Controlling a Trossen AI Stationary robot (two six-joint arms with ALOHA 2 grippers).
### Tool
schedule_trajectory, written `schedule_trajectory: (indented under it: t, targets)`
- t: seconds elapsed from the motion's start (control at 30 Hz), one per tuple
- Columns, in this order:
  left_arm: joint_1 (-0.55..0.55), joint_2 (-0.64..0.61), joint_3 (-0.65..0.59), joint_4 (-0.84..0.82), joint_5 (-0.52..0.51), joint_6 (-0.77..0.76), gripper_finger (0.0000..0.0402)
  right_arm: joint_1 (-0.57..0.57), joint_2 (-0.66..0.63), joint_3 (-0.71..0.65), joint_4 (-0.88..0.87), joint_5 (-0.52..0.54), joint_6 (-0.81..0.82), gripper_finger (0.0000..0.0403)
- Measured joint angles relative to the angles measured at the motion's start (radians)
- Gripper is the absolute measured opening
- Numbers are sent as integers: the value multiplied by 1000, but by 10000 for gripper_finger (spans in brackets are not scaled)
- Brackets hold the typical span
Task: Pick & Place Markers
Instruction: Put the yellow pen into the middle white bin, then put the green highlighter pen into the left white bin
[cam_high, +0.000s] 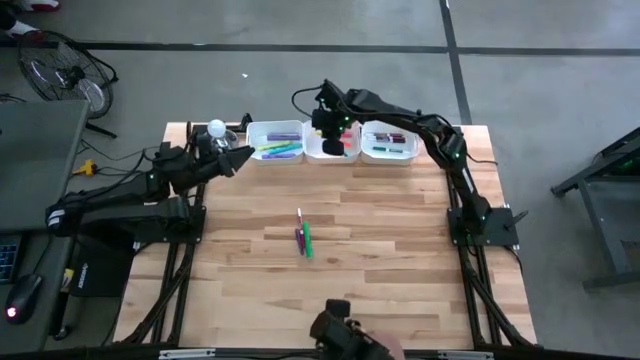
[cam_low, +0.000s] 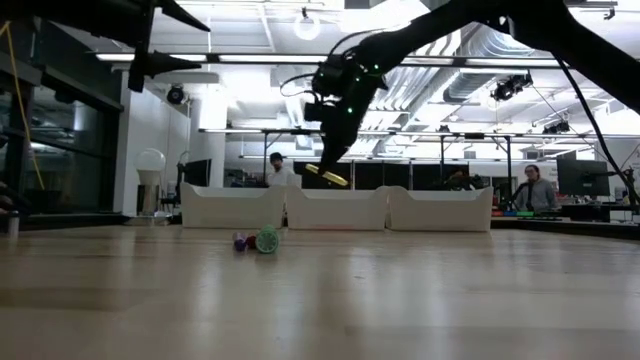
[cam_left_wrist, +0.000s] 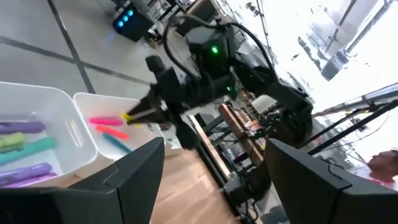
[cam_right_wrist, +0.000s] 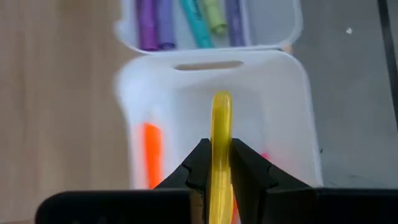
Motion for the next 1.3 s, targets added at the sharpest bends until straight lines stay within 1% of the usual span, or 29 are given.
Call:
schedule_trajectory:
  t: [0.23, 0.5, 0.8, 1.1, 1.3]
  targets:
    - [0, 37, 0, 60, 4, -10, 275, -50, 52, 0, 10, -8, -7, 36]
    - [0, 39, 0, 106, 0, -7, 275, -55, 91, 0, -33, -10, -2, 39]
    - [0, 39, 0, 112, 0, -7, 275, -57, 90, 0, -51, 0, 8, 71]
    - [0, 39, 0, 112, 1, -7, 275, -56, 89, 0, -72, -8, 28, 93]
    - [0, 39, 0, 112, 35, -7, 275, -56, 89, 1, -72, -6, 50, 116]
